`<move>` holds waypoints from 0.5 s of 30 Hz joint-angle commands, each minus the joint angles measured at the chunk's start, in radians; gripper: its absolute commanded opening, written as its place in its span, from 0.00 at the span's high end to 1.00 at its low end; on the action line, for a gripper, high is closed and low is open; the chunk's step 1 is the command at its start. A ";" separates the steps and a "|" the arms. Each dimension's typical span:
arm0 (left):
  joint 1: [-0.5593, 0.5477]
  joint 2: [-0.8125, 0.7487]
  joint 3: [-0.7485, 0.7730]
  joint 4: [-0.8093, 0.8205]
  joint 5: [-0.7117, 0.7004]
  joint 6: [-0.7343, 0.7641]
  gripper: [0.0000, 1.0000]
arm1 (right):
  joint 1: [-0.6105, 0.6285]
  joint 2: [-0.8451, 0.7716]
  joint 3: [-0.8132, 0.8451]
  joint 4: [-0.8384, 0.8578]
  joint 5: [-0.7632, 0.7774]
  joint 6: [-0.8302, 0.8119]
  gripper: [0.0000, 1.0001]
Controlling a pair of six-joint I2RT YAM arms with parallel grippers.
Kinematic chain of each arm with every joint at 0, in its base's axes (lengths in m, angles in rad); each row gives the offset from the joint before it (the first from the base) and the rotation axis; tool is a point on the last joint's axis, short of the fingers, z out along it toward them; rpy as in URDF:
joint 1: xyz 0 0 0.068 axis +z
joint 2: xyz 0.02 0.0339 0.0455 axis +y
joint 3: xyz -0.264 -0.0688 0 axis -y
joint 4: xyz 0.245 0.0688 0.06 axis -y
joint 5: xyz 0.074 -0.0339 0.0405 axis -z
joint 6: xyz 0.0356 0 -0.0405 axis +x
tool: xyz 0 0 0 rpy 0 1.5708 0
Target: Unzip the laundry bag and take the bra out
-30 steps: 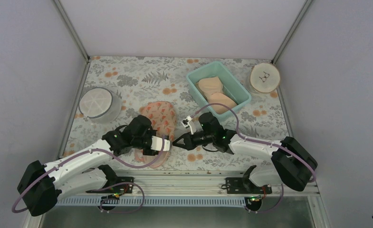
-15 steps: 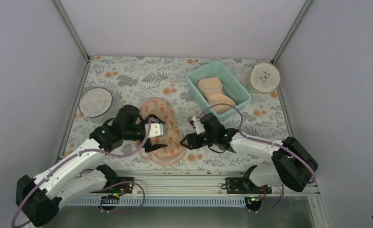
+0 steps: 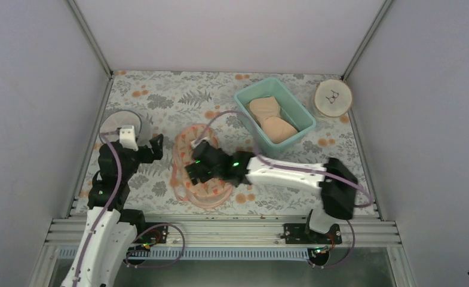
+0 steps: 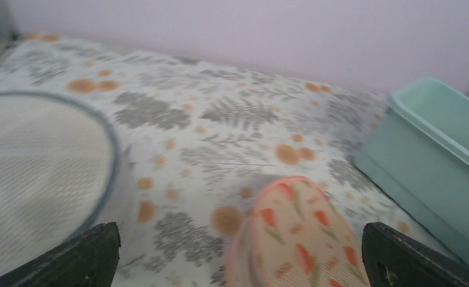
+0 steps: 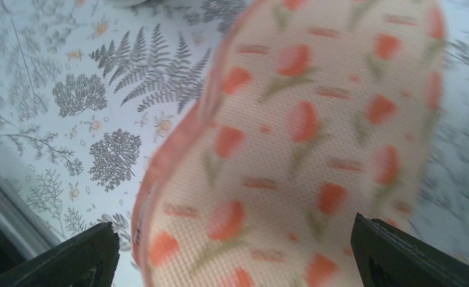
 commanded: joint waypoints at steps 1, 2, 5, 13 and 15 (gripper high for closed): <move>0.090 -0.075 -0.074 -0.001 -0.113 -0.189 0.00 | 0.107 0.249 0.210 -0.177 0.238 -0.044 0.00; 0.109 -0.091 -0.093 0.006 -0.106 -0.203 0.00 | 0.122 0.298 0.258 -0.199 0.261 -0.045 0.00; 0.139 -0.130 -0.135 0.033 -0.117 -0.220 0.00 | 0.156 0.418 0.372 -0.246 0.315 -0.049 0.00; 0.151 -0.183 -0.195 0.123 -0.122 -0.197 0.00 | 0.224 0.558 0.541 -0.408 0.486 -0.017 0.00; 0.151 -0.185 -0.200 0.130 -0.115 -0.197 0.00 | 0.229 0.554 0.542 -0.436 0.506 -0.008 0.00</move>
